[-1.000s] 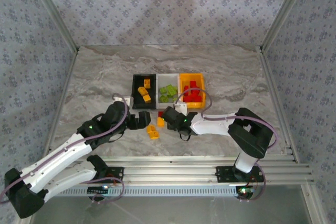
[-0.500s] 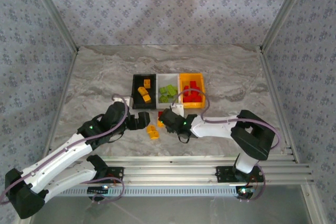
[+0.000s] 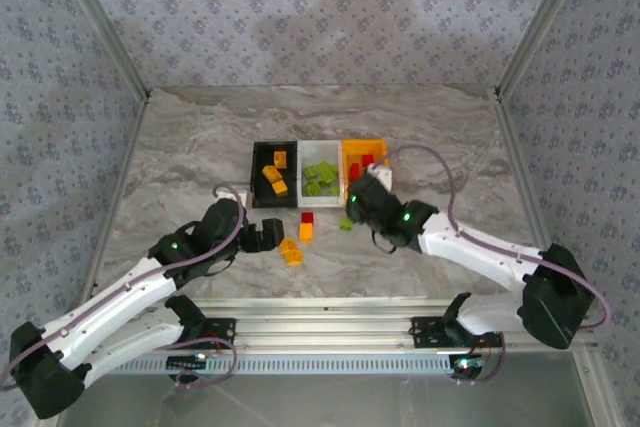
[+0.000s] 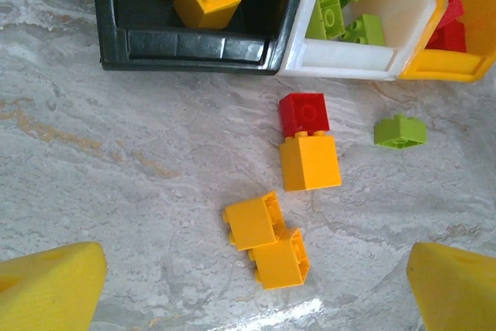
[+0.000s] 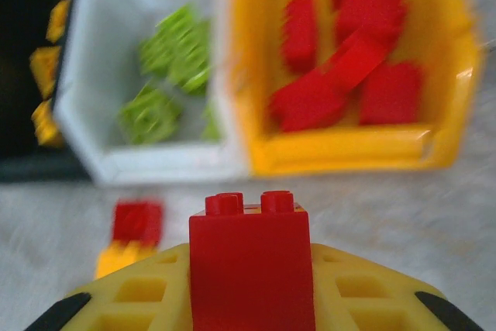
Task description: Sort the legos into containers by color
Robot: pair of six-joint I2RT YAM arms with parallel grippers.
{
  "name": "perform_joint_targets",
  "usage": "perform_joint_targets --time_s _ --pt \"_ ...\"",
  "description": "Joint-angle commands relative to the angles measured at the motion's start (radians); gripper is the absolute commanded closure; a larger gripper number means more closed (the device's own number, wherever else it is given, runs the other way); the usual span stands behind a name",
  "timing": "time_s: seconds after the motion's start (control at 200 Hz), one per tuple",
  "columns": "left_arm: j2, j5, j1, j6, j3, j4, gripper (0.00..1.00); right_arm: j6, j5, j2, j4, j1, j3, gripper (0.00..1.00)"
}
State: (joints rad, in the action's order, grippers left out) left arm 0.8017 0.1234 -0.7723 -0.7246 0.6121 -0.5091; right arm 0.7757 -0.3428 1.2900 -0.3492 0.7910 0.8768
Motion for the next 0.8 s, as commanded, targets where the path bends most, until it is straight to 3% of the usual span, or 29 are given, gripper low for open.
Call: perform_joint_targets --time_s 0.0,0.27,0.335,0.385,0.44,0.53,0.795 --pt "-0.013 -0.004 0.005 -0.009 -0.014 -0.002 0.01 -0.093 0.072 0.093 -0.033 -0.122 0.081 0.74" --pt "0.050 -0.034 0.002 0.025 0.005 0.022 0.04 -0.164 0.145 0.360 -0.024 -0.286 0.266 0.73" --pt "0.079 -0.043 0.001 0.036 0.012 0.038 0.04 -0.177 0.165 0.397 -0.020 -0.305 0.298 0.67" --pt "0.109 -0.045 -0.001 0.048 0.020 0.049 0.04 -0.184 0.174 0.410 -0.018 -0.310 0.307 0.54" --pt "0.149 -0.045 -0.005 0.061 0.035 0.055 0.04 -0.198 0.175 0.404 -0.012 -0.308 0.341 0.40" --pt "0.224 -0.019 -0.025 0.084 0.070 0.064 0.07 -0.198 0.180 0.358 -0.005 -0.299 0.325 0.30" --pt "0.495 0.123 -0.148 0.152 0.209 0.105 0.17 -0.167 0.149 0.142 0.042 -0.238 0.133 0.27"
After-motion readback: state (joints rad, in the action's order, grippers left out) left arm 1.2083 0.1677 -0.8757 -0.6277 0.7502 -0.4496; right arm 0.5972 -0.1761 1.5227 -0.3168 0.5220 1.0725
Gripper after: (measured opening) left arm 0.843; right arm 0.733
